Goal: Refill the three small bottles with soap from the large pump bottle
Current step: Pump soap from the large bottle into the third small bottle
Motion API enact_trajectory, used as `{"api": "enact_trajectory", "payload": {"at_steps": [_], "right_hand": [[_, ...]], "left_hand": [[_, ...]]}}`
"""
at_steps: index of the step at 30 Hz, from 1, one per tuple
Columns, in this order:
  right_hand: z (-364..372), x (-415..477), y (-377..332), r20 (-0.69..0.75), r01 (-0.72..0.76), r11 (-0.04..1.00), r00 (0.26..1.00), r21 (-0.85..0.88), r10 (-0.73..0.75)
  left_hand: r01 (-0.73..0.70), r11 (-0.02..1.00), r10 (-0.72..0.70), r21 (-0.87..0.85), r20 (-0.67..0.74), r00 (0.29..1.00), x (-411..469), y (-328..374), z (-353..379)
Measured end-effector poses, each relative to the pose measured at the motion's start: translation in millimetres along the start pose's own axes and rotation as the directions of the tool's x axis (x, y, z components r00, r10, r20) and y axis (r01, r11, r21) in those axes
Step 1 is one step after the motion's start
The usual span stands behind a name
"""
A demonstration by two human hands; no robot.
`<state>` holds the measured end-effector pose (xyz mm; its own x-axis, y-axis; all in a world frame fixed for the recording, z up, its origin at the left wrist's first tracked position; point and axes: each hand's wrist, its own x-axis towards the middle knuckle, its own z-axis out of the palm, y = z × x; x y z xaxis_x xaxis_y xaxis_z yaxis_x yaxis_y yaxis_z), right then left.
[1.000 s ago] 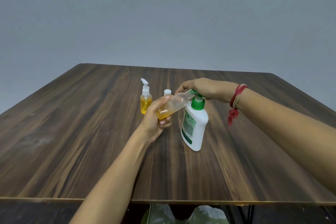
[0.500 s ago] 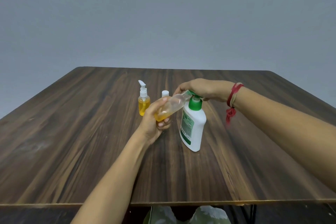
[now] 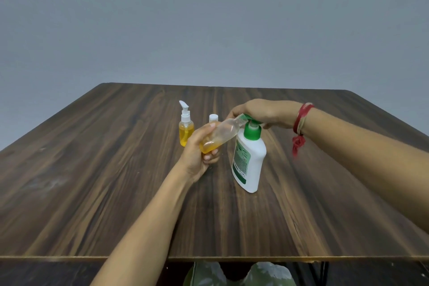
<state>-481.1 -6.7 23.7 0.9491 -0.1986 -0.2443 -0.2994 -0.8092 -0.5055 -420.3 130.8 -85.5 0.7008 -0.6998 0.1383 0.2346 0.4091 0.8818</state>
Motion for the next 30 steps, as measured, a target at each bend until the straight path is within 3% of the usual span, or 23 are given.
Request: {"api": "enact_trajectory", "payload": {"at_steps": [11,30], "right_hand": [[5.5,5.0,7.8,-0.056,0.006,0.995,0.998,0.098,0.0],[2.8,3.4,6.5,-0.007,-0.018,0.999,1.0,0.039,0.018]], "left_hand": [[0.0,1.0,0.0,-0.005,0.005,1.0,0.6,-1.4,-0.2],[0.01,1.0,-0.011,0.021,0.015,1.0,0.8,-2.7,-1.4]]}}
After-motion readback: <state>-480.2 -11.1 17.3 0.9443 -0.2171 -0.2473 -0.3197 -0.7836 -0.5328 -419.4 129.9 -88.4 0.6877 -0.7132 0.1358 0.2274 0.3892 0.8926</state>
